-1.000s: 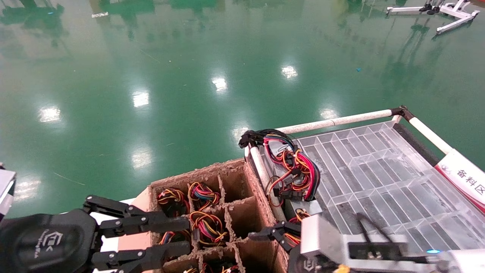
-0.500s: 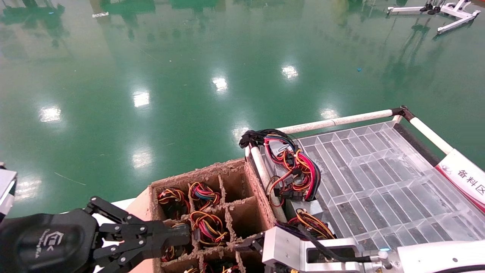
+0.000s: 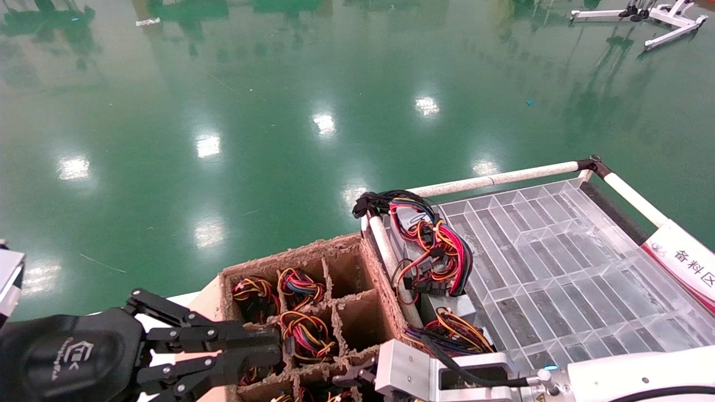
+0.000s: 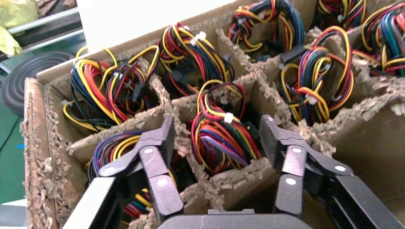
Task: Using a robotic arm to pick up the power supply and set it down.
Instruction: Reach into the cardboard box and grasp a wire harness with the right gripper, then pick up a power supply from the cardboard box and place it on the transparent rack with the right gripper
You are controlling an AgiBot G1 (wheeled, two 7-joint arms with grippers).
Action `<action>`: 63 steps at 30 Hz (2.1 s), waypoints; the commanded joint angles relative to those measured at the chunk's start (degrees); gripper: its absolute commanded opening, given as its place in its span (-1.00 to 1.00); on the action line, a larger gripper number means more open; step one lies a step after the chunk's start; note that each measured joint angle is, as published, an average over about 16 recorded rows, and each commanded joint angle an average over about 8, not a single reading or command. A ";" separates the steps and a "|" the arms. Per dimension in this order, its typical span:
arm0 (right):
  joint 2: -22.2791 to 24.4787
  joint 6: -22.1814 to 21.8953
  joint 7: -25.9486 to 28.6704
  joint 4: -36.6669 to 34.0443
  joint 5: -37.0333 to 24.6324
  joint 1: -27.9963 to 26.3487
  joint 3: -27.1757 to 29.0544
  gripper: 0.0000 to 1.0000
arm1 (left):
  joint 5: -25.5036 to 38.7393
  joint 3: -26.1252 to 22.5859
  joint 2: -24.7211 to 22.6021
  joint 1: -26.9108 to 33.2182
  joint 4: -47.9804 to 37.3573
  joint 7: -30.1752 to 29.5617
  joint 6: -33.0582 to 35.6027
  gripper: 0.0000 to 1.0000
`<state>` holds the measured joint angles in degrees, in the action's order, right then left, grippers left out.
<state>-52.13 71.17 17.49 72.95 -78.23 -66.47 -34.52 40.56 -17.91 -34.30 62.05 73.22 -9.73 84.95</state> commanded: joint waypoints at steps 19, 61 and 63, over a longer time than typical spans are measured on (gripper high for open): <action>0.29 0.10 0.11 -0.62 0.12 0.33 0.00 -1.00 | -0.03 -0.04 0.02 0.01 0.00 0.02 -0.02 1.00; 5.69 15.44 -11.87 -27.96 17.36 -34.28 13.41 -1.00 | -0.09 -0.13 0.05 0.03 0.00 0.06 -0.05 1.00; 4.72 15.09 -14.62 -32.53 14.08 -38.25 12.18 -1.00 | -0.09 -0.13 0.05 0.03 0.00 0.07 -0.06 1.00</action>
<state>-47.55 84.74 2.85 41.28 -63.96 -103.84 -22.24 40.47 -18.04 -34.25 62.08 73.22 -9.66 84.90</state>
